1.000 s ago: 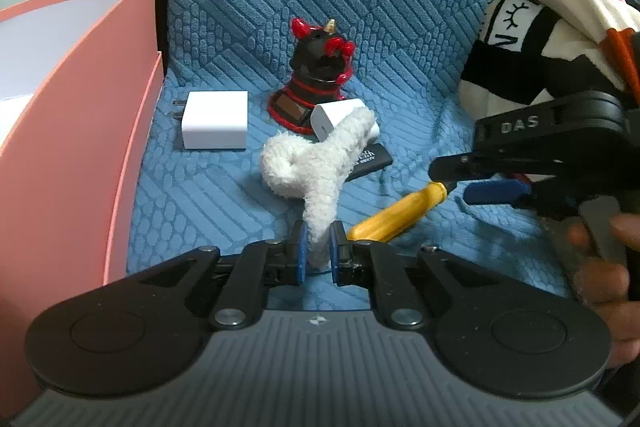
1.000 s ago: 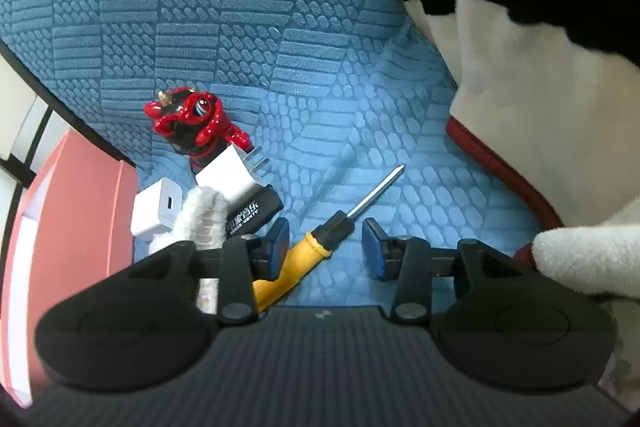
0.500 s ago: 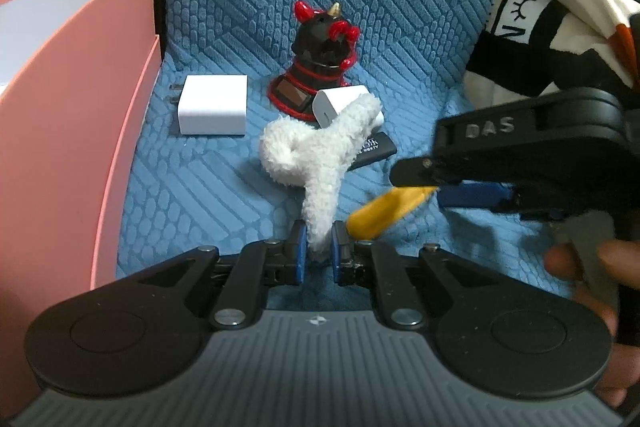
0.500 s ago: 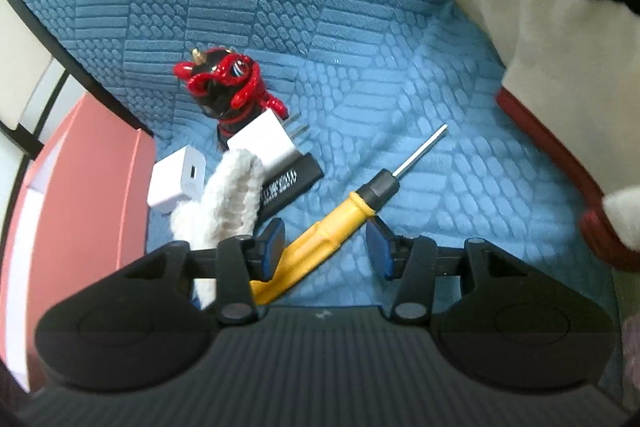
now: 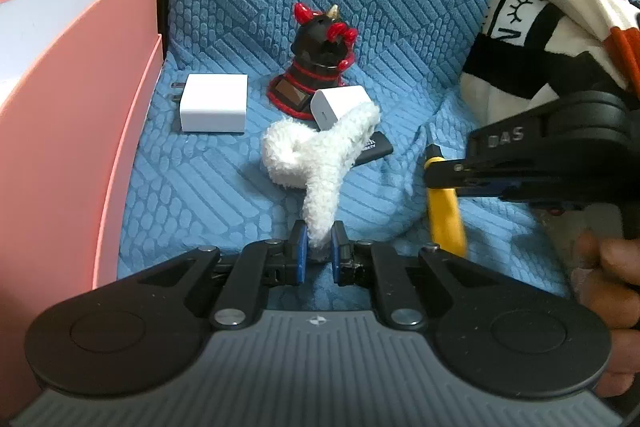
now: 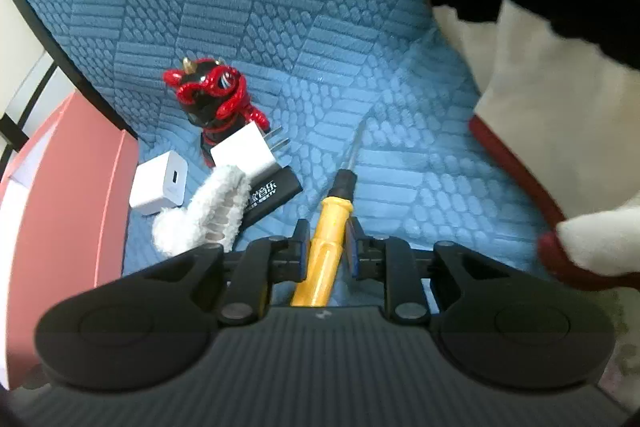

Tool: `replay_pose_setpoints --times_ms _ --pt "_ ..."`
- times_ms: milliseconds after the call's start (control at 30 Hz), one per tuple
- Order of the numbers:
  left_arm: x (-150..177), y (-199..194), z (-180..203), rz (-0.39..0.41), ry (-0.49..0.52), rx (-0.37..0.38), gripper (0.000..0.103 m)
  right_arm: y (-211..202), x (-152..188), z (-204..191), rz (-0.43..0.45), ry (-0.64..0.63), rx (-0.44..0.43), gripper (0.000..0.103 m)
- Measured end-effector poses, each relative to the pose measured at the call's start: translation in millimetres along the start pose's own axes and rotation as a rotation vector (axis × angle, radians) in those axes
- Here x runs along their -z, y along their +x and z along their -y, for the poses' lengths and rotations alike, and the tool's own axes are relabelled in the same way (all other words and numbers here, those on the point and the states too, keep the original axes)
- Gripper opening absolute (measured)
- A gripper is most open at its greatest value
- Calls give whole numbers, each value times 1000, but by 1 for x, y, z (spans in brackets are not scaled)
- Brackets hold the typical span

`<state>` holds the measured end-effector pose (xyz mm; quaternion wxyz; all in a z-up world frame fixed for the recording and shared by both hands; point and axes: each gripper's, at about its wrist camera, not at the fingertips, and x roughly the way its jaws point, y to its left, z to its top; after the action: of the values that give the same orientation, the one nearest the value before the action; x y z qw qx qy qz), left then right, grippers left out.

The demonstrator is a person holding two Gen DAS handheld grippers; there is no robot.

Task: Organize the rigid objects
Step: 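Close the left gripper on the fluffy clip while the right gripper grasps the screwdriver handle, then lift the fluffy clip with the left gripper while the right gripper lifts the screwdriver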

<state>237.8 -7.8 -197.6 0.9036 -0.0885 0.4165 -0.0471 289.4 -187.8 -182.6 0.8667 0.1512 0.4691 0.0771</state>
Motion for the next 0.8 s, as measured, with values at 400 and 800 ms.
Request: replay_pose_setpoints --times_ms 400,800 --pt "12 -15 2 -11 5 33 14 -42 26 9 22 -7 16 21" --pt "36 -49 4 -20 30 53 14 -70 65 8 4 16 22 21"
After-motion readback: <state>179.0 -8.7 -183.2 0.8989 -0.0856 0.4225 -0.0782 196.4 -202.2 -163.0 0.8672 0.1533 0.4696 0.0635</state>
